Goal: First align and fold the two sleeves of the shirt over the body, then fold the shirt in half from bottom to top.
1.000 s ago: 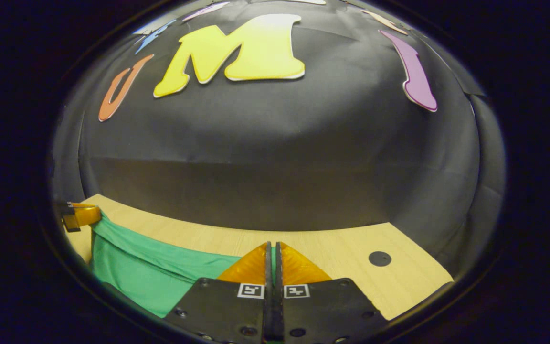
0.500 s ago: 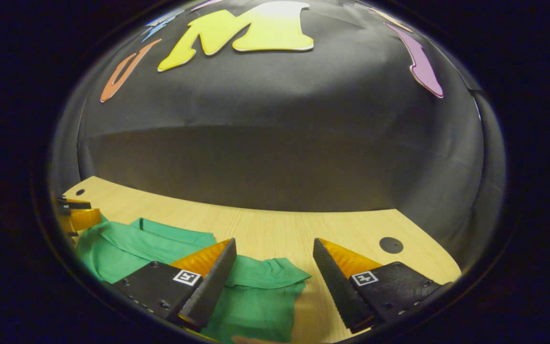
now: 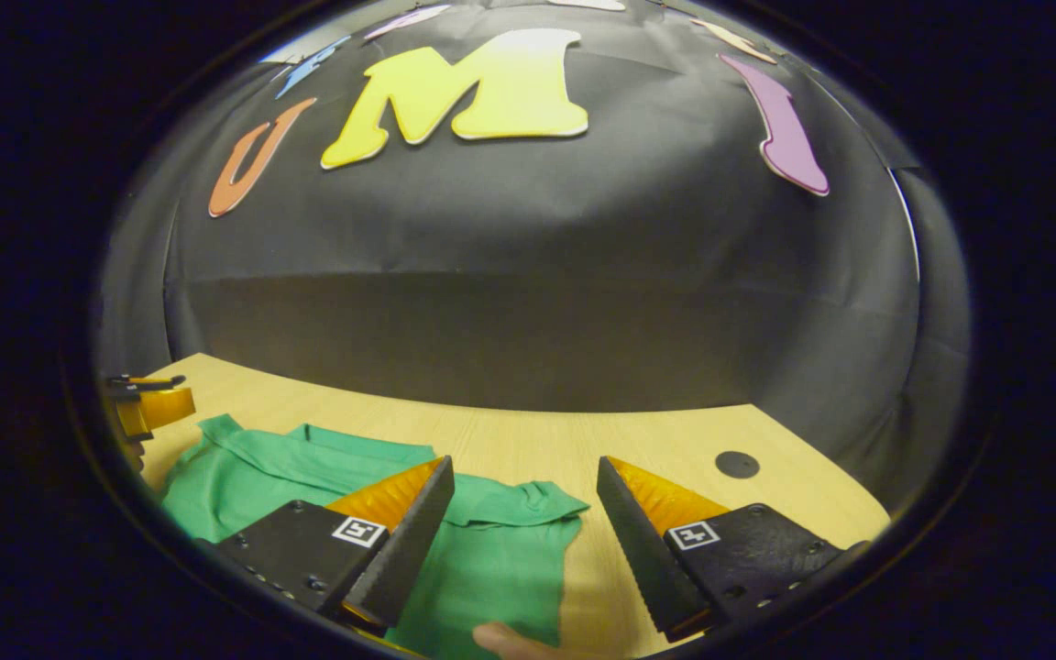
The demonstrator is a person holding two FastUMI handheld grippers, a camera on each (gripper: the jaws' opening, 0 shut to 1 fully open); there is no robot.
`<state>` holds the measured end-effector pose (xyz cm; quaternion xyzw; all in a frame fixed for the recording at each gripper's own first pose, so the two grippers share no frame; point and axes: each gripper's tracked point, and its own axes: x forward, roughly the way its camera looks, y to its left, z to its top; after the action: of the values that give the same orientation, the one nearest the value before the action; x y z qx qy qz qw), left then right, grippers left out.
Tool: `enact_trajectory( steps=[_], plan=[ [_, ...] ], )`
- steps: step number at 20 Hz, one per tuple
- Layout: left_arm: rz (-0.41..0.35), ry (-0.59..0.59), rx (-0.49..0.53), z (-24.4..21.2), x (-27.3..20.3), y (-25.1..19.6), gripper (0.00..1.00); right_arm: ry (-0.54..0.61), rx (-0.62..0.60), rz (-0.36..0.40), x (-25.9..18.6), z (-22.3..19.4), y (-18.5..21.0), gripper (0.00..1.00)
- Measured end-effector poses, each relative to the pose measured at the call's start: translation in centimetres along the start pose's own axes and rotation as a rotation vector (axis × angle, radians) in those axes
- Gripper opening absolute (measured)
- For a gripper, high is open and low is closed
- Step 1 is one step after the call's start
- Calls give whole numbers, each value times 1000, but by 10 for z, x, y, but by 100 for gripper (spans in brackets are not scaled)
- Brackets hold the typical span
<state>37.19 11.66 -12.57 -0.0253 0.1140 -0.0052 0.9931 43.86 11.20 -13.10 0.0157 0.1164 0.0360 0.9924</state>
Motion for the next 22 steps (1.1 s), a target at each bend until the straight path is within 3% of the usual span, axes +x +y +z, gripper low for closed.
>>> enact_trajectory(
  steps=[3, 6, 9, 14, 16, 19, 22],
  plan=[
    [17, -47, 37, 6, -37, 0, 99, -35, -17, -12, -39, 2, -1, 96],
    [-16, -117, 53, 30, -76, -21, 98, -56, -35, -29, -87, 6, -3, 97],
    [-39, -139, 44, 44, -134, -33, 98, -99, -4, -11, -144, 32, 0, 96],
    [-6, -210, 55, 70, -242, -38, 96, -209, 18, 9, -256, 76, -9, 95],
    [6, -210, 33, 71, -282, -41, 97, -204, 13, 36, -298, 74, -11, 94],
    [36, -194, 45, 61, -342, -42, 98, -228, -4, 0, -360, 69, -33, 95],
    [10, -167, 65, 49, -389, -59, 98, -248, 12, -17, -416, 57, -44, 96]
  ],
)
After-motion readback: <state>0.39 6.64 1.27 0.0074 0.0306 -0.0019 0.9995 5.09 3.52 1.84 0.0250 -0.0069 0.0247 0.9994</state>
